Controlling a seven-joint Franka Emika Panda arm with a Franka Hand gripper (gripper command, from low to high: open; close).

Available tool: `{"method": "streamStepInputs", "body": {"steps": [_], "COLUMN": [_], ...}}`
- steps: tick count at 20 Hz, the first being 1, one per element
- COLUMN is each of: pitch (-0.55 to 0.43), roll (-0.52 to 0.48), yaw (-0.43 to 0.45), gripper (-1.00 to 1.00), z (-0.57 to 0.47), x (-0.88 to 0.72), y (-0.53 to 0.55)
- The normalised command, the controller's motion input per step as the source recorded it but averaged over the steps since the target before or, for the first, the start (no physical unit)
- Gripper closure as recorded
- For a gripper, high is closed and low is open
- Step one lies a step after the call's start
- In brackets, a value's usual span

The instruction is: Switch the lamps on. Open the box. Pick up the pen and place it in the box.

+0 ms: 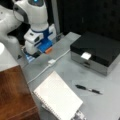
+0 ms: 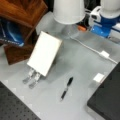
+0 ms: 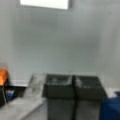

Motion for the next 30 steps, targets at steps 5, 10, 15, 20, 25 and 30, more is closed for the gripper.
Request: {"method": "streamStepInputs", "body": {"steps": [5, 10, 15, 20, 25, 30], "pitch": [-0.143, -0.173, -0.226, -0.261, -0.303, -0.309], "roll": [0.079, 0.076, 0.077, 0.079, 0.067, 0.058], "yaw": [0.038, 0.011, 0.001, -0.007, -0.003, -0.001], "gripper": [1.00, 1.00, 1.00, 1.00, 1.00, 1.00], "z": [-0.23, -0.34, -0.34, -0.32, -0.35, -0.39], "x": [-0.14, -0.21, -0.28, -0.36, -0.38, -0.44], "y": [0.02, 0.06, 0.07, 0.06, 0.02, 0.00]}}
